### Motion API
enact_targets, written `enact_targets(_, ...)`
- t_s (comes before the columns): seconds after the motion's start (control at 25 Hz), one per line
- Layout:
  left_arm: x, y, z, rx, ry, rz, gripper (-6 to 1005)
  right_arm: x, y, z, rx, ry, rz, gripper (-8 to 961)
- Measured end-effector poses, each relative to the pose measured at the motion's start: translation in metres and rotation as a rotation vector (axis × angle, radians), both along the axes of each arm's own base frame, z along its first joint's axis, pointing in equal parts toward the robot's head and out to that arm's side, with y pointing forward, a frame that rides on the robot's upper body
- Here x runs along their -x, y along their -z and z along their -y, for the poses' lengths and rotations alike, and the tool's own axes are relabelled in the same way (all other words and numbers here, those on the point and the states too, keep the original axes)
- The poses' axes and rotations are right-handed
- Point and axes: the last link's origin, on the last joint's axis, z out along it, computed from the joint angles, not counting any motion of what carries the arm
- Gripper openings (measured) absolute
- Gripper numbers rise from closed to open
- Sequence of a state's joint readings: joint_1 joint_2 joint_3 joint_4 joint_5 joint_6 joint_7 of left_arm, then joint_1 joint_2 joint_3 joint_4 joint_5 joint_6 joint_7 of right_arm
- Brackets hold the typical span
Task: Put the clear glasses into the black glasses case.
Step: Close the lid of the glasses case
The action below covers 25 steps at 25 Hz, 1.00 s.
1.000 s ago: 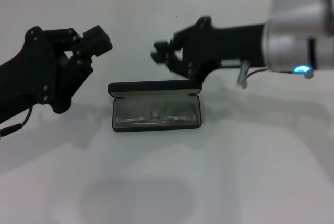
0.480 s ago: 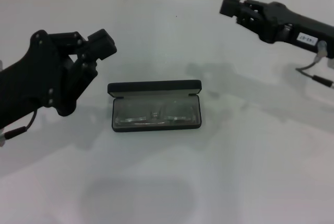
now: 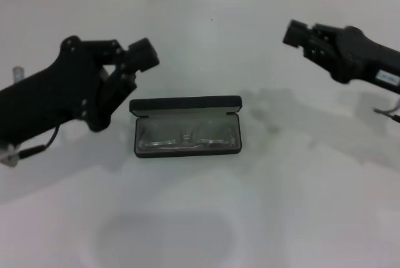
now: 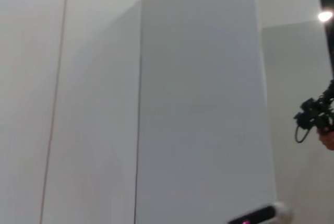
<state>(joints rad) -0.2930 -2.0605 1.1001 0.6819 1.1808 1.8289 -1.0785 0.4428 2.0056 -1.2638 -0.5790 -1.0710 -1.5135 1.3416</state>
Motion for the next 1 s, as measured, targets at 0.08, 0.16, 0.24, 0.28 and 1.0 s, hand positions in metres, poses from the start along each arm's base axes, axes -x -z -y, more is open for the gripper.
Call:
enact_targets(0.08,-0.002,-0.002,-0.012,0.035,-0.039,-0.013,56,-0.01,-0.003,0.007,-0.013,-0.014,0.036,119)
enact_targets(0.16,-0.007,-0.005,-0.028,0.067,-0.072,-0.031,56,-0.017,-0.005,0.011,-0.018,-0.014,0.055,121)
enact_targets(0.24,-0.013,-0.009,-0.045,0.083,-0.102,-0.056,56,-0.024,-0.007,0.015,-0.022,-0.001,0.061,165)
enact_targets(0.28,-0.017,-0.009,-0.053,0.089,-0.111,-0.077,56,-0.027,-0.007,0.017,-0.027,0.003,0.063,188)
enact_targets(1.0,-0.039,0.045,-0.122,0.159,-0.249,-0.65,54,-0.059,-0.006,0.048,-0.079,-0.007,0.138,499)
